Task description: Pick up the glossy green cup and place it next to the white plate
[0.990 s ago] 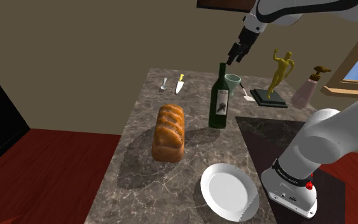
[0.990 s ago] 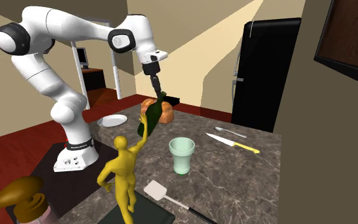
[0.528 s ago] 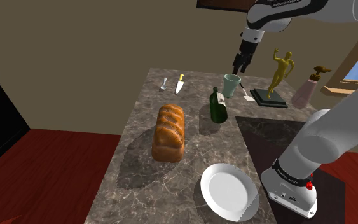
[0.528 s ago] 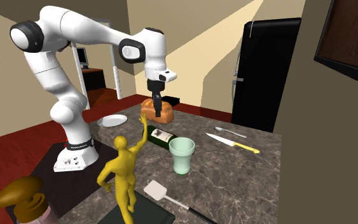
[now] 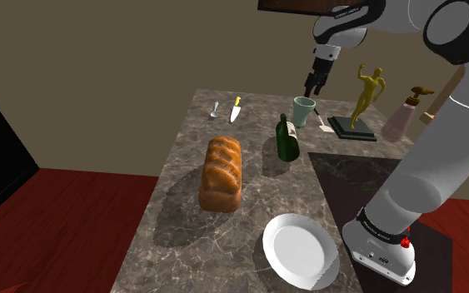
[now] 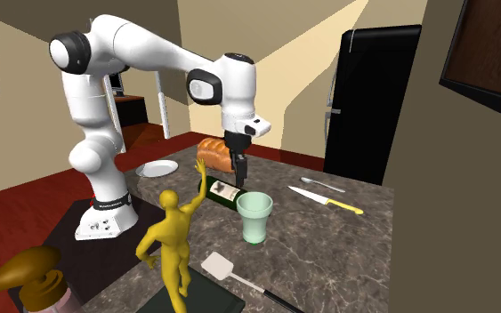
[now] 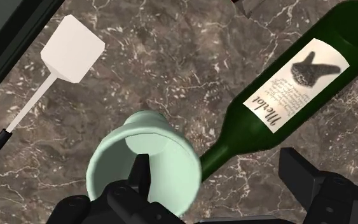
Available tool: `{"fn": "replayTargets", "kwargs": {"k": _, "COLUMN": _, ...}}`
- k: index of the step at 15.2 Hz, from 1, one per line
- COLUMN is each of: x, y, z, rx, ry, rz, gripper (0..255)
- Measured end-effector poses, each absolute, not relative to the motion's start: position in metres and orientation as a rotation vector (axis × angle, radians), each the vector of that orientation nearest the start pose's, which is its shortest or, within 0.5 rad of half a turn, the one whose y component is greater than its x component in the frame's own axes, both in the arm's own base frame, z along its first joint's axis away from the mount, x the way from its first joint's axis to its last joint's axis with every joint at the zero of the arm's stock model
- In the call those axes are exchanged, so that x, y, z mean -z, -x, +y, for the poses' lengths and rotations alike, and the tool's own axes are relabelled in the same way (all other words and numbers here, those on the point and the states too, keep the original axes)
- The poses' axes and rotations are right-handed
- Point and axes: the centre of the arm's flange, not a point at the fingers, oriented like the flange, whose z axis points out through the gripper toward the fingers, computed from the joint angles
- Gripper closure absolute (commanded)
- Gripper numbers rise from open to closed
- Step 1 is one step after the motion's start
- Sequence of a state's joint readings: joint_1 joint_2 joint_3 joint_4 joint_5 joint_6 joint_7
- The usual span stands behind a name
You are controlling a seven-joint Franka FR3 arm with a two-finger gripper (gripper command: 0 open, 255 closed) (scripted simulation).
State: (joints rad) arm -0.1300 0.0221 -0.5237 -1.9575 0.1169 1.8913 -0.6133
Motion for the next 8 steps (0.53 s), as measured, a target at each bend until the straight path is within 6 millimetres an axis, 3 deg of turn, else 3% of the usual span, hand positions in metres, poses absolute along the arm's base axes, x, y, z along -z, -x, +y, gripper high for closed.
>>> {"fn": "replayTargets", "kwargs": {"k": 8, "x": -0.414, "y": -0.479, "z": -0.417, "rx": -0.019, "ry": 3.002, "rz": 0.138, "gripper": 0}}
